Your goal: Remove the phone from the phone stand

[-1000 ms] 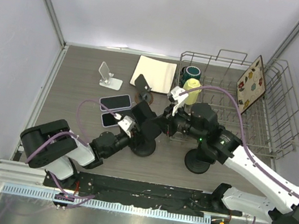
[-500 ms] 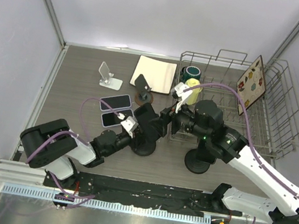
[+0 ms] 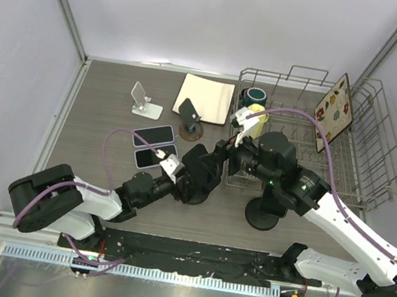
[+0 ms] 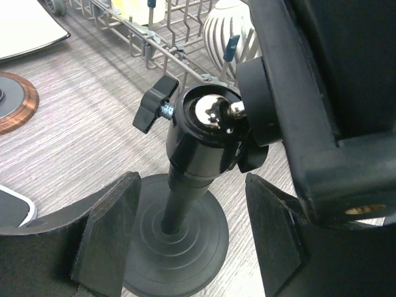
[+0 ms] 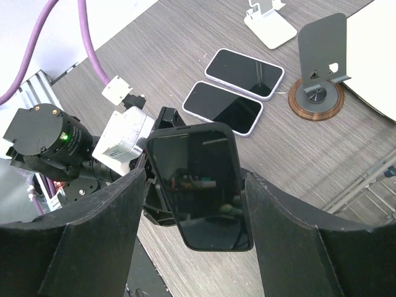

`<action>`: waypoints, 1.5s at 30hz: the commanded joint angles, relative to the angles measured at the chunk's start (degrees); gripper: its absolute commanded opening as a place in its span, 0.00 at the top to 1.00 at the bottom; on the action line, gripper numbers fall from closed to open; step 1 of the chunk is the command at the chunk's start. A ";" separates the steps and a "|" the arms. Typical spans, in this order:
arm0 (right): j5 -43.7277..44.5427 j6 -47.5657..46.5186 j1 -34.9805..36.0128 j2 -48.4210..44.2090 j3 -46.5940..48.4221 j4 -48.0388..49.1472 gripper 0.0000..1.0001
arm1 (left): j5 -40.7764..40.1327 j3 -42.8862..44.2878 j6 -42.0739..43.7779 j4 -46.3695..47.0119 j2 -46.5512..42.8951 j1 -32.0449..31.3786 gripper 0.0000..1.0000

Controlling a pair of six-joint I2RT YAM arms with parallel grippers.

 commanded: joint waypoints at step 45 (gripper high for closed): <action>20.38 -3.20 8.97 -2.04 0.53 -3.13 0.24 | -12.39 2.93 -9.07 -13.33 -15.90 -13.19 0.00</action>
